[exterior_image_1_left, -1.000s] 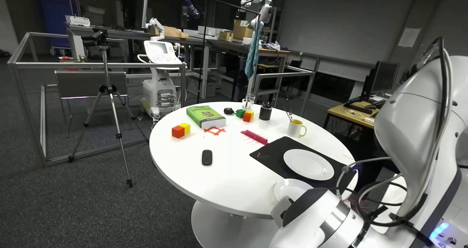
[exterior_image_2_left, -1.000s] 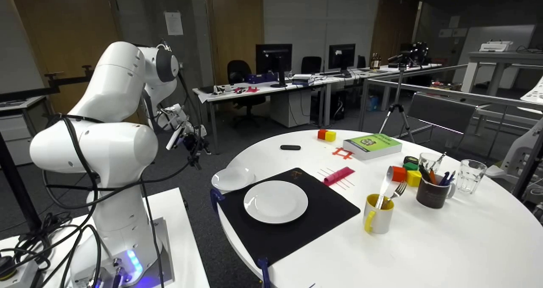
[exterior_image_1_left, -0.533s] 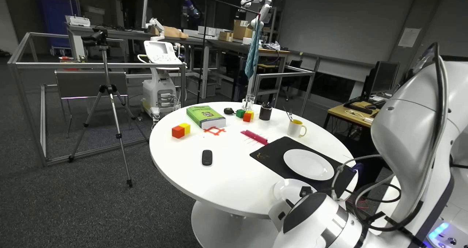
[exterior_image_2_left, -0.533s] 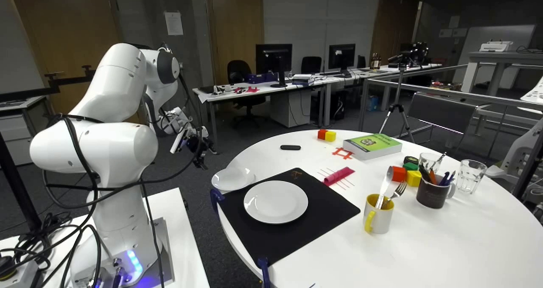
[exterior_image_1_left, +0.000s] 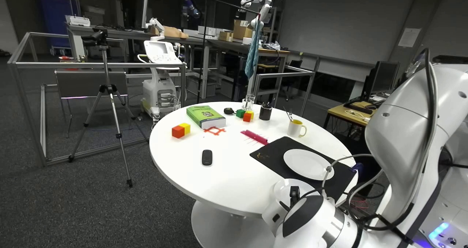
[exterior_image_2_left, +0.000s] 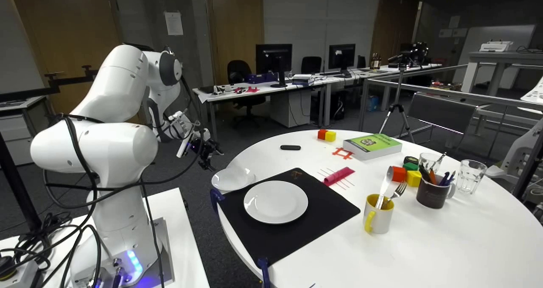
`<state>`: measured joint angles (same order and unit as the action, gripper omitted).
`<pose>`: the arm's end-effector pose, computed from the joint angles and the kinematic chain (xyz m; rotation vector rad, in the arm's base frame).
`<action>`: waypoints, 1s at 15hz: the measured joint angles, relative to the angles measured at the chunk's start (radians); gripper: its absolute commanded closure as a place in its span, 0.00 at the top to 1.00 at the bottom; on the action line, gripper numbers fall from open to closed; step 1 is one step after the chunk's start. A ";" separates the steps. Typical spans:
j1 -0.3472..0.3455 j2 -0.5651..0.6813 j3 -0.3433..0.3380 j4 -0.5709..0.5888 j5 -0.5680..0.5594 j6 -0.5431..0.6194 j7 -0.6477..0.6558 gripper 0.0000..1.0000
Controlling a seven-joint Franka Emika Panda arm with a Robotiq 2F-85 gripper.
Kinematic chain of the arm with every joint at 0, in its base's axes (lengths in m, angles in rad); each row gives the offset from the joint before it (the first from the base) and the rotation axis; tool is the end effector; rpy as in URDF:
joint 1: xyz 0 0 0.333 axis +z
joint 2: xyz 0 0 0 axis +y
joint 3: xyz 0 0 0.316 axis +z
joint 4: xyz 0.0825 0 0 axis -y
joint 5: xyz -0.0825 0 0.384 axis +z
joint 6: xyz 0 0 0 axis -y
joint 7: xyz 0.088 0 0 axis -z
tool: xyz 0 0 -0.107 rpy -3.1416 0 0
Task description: Pick up the smaller white plate and put it on the other white plate
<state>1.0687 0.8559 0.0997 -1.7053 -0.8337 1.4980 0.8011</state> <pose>0.2934 0.4735 0.0891 1.7841 0.7679 0.0380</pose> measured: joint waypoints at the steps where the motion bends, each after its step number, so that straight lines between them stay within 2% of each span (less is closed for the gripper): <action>1: -0.004 0.003 0.000 0.000 -0.015 0.016 -0.002 1.00; 5: -0.025 0.004 0.009 -0.002 -0.054 0.094 -0.012 1.00; 8: -0.048 0.004 0.023 -0.001 -0.043 0.130 -0.013 1.00; 11: -0.069 0.004 0.041 0.006 0.036 0.111 -0.013 1.00; 15: -0.068 0.004 0.051 0.029 0.197 -0.006 -0.009 1.00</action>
<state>1.0008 0.8596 0.1511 -1.6759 -0.6367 1.4918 0.7923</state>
